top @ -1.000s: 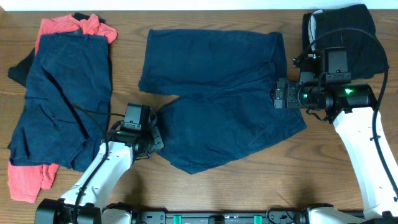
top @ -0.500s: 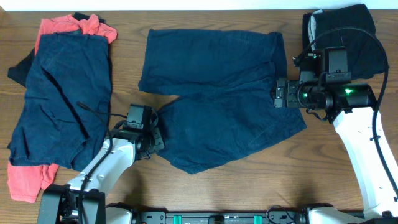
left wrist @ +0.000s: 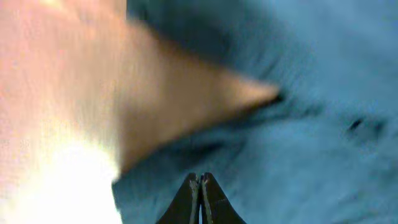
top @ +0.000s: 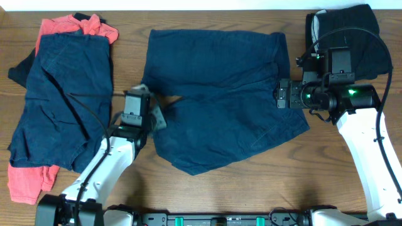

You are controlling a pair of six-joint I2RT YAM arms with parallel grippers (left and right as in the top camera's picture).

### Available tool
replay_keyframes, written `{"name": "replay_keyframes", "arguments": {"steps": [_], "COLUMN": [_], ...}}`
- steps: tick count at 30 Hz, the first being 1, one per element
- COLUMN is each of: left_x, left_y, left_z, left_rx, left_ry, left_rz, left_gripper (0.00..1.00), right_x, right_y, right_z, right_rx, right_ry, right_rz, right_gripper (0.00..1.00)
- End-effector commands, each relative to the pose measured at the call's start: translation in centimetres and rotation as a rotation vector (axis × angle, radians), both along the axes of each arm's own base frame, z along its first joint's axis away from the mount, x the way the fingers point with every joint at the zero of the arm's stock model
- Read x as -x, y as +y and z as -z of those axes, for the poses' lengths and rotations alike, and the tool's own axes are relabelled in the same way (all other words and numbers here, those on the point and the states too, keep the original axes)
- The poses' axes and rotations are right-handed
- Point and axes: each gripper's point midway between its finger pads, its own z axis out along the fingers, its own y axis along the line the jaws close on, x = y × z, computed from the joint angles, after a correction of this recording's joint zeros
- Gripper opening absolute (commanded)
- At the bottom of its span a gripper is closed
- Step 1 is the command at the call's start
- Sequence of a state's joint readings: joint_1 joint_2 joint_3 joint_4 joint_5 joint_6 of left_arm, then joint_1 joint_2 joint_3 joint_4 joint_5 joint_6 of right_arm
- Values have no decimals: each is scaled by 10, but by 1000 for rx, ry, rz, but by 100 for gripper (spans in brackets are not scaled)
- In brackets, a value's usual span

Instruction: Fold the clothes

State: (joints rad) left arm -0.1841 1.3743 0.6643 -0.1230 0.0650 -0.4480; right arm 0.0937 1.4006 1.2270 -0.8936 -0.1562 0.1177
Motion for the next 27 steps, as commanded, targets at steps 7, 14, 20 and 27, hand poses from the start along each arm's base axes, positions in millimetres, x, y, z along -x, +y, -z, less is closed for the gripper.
{"name": "replay_keyframes", "arguments": {"steps": [7,14,20,27], "left_x": [43,76,82,71], "left_y": [10,-10,-13,-16], "left_z": [24,44,73,87], "left_rx": [-46,6,19,22], "left_ry": [204,345,438,423], "left_rz": [1,185,200,200], "left_gripper": [26,71,72,50], "right_x": [3,2,3,3], "right_y": [-5,-4,0,0], "right_z": [7,7,6,6], "right_rx": [18,14,-10,-10], "right_ry": [26,21,23,23], "right_rz": [0,-1,-14,-14], "right_gripper": [96,96,97,97]}}
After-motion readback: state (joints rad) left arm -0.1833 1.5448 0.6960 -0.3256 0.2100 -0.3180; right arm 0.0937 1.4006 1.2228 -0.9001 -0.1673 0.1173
